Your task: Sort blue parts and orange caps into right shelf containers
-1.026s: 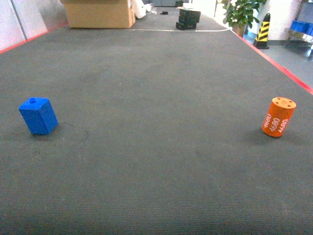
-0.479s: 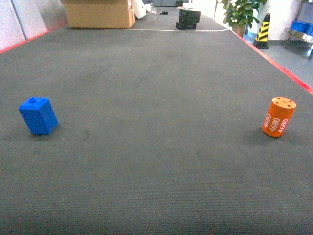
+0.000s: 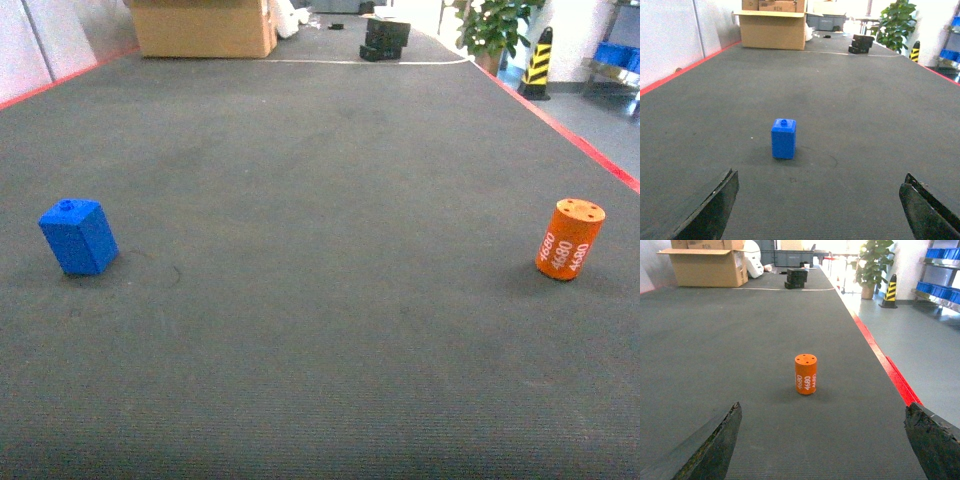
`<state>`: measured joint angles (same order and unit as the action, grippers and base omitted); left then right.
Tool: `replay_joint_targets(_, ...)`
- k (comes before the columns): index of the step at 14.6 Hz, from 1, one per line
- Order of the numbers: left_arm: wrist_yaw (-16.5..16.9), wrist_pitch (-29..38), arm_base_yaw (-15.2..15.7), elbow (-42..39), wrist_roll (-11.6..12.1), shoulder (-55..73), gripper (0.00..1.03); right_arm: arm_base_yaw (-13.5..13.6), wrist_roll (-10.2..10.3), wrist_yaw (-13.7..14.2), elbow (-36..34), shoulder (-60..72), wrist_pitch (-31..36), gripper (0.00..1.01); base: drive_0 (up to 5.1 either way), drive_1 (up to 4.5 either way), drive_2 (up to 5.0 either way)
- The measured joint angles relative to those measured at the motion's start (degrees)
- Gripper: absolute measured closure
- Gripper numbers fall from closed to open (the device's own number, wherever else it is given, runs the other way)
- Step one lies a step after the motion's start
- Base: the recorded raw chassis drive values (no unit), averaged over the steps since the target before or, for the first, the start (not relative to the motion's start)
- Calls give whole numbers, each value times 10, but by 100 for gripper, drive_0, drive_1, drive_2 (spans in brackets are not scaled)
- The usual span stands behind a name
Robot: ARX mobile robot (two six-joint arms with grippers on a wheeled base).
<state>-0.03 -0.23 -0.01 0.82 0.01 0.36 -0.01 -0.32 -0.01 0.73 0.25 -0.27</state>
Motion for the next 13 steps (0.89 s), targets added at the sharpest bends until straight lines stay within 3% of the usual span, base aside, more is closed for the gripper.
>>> replay_joint_targets(13,0,0,0,0,0,0,5,0,0,0,0,0,0,3,0,0,0)
